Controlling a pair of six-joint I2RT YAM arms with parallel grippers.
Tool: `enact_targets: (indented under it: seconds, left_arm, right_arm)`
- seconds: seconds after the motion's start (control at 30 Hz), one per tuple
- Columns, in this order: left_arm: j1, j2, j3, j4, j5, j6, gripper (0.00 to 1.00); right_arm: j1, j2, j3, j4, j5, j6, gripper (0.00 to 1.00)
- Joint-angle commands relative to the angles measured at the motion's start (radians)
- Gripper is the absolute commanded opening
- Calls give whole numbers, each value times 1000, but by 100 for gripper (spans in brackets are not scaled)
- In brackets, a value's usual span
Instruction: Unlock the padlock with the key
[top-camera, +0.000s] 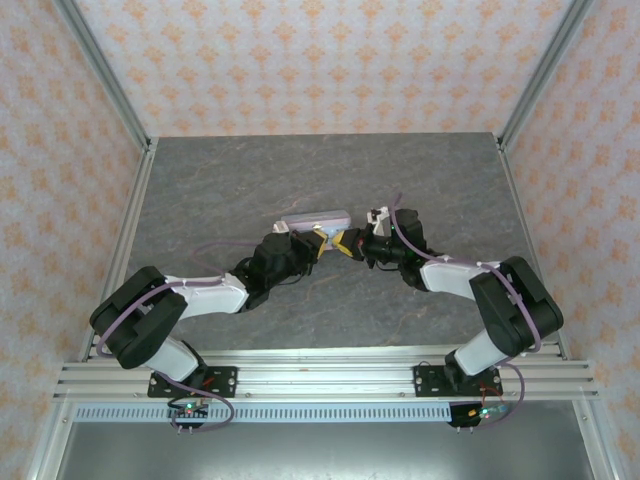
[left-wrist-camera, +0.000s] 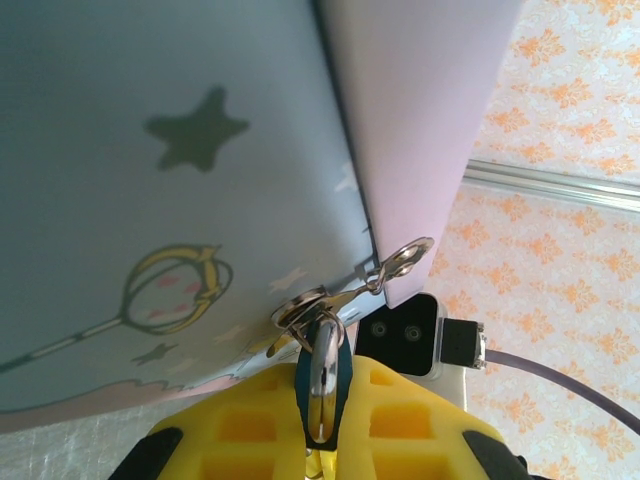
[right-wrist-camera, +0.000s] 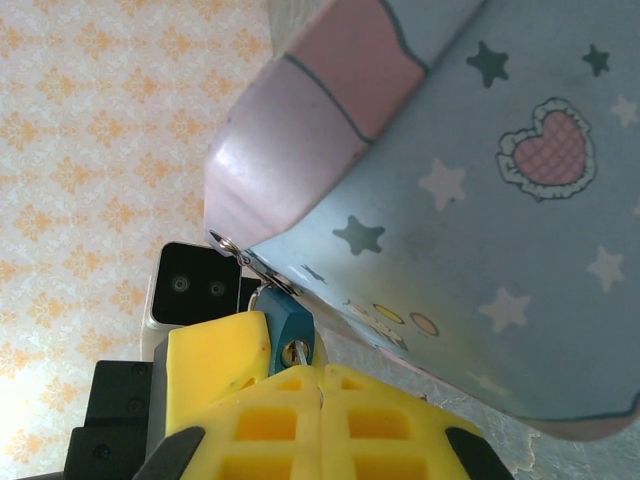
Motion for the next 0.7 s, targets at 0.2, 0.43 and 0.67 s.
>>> enact_targets:
  seconds: [0.2,0.43,0.67]
  left_arm:
    - [-24,-18,-2,29,112,31,0]
    - [-17,1,2,36,131,49,0]
    - [-11,39,14,110,204,77,0]
  right_arm:
    - [1,-44,-58,63,-2,-44,0]
    - [2,-49,-76,86,-25,-50,0]
    - [1,-59,-85,93,-37,-61,0]
